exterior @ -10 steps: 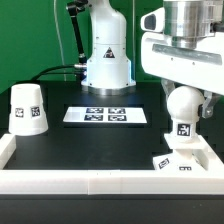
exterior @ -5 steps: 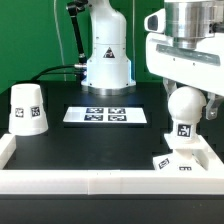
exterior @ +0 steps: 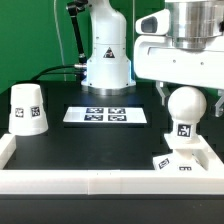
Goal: Assemble lamp
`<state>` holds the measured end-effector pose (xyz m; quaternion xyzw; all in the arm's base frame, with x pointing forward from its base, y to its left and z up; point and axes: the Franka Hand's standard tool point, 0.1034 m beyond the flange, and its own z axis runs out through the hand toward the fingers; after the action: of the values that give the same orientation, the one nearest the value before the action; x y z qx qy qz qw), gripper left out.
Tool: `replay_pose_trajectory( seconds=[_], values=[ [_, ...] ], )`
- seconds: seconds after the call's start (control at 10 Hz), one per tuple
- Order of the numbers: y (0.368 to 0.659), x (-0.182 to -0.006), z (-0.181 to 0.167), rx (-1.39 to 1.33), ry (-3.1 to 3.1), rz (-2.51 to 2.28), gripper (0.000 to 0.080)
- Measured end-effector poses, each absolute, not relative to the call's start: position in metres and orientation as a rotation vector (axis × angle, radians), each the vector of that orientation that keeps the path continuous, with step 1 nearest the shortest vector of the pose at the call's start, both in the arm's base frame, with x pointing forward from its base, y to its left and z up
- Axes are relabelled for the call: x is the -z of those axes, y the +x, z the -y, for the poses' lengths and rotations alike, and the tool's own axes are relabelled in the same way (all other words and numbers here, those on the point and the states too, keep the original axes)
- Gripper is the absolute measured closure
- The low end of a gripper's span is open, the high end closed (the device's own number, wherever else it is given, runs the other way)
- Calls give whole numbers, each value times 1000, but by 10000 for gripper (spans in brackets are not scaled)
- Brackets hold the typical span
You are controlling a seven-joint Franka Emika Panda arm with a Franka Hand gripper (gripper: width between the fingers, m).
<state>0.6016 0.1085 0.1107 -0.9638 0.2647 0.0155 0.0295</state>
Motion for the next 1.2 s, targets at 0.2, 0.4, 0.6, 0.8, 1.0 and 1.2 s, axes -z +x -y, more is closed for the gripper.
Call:
replay_pose_trajectory(
  seconds=[0.2,0.4,0.6,0.8,1.0,1.2],
  values=[
    [602,-110,-107,-42,-3021,-602,100],
    [602,-110,-107,-35,-3055,-384,100],
    [607,-112,-104,12,-3076,-37,100],
    [611,-113,-102,81,-3067,294,100],
    [615,-114,-101,140,-3036,616,100],
    [614,-113,-102,135,-2994,844,100]
  ],
)
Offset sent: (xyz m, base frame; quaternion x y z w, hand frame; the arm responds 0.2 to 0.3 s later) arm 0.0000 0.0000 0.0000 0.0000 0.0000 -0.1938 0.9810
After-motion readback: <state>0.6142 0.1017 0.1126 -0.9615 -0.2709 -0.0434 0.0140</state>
